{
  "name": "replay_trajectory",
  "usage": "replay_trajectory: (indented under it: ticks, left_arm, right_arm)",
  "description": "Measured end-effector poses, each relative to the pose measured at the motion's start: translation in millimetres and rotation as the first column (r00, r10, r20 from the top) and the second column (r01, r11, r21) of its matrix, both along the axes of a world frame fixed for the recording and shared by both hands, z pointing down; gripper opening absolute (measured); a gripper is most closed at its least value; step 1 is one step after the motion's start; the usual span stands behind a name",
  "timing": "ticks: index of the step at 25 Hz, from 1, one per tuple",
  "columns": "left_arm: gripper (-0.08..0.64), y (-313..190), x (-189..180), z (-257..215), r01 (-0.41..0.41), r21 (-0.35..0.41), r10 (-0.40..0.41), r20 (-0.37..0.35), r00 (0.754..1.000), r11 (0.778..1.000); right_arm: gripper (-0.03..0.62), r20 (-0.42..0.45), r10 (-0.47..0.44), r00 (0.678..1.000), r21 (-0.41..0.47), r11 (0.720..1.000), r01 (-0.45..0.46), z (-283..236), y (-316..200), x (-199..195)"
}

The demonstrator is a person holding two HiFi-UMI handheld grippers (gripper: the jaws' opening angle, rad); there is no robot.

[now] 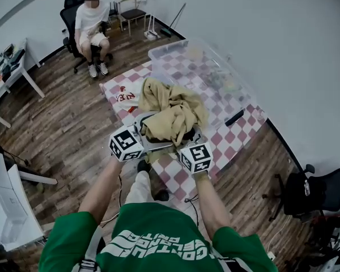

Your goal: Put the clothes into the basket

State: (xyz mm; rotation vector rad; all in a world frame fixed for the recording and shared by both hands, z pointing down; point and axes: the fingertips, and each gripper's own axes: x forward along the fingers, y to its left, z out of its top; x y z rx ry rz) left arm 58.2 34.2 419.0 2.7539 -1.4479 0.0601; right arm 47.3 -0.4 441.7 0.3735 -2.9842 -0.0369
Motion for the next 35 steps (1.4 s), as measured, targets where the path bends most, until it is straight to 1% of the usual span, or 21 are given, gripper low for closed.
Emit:
replay_trajectory:
  ticks: [4, 6, 11, 17, 24, 29, 35]
  left_arm:
    - [0.465, -10, -14, -31, 0.007, 0.064, -0.008, 0.008, 1.0, 0.998]
    - [0.465, -13, -19, -43, 0.012, 0.081, -0.014, 0.017, 1.0, 0.997]
    - [0.463, -21, -25, -76, 0.008, 0.131, -0.015, 0.056, 0.998, 0.991]
    - [0.463, -37, -33, -124, -0.002, 0.208, -0.021, 0.107, 0.994, 0.978]
    - [0.463, -70, -45, -177, -0.033, 0.267, -0.009, 0.154, 0.988, 0.963]
    - [0.463, -92, -43, -201, -0.062, 0.292, 0.014, 0.163, 0.987, 0.955]
    - [0.463, -121, -35, -229, -0.122, 0.335, 0.059, 0.191, 0.98, 0.934]
  right_arm:
    - [0.132, 0.055, -0.008, 0.998, 0.049, 0.999, 0.005, -35, -12, -16]
    - [0.13, 0.073, -0.011, 0.997, 0.061, 0.998, 0.007, -47, -15, -21]
    - [0.13, 0.123, -0.015, 0.992, 0.1, 0.995, 0.002, -83, -24, -27]
    - [0.129, 0.184, -0.025, 0.983, 0.17, 0.985, -0.007, -134, -41, -36]
    - [0.129, 0.228, -0.02, 0.973, 0.242, 0.97, -0.037, -191, -75, -48]
    - [0.129, 0.234, -0.002, 0.972, 0.275, 0.959, -0.065, -216, -97, -45]
    - [0.129, 0.265, 0.04, 0.963, 0.315, 0.941, -0.126, -247, -128, -35]
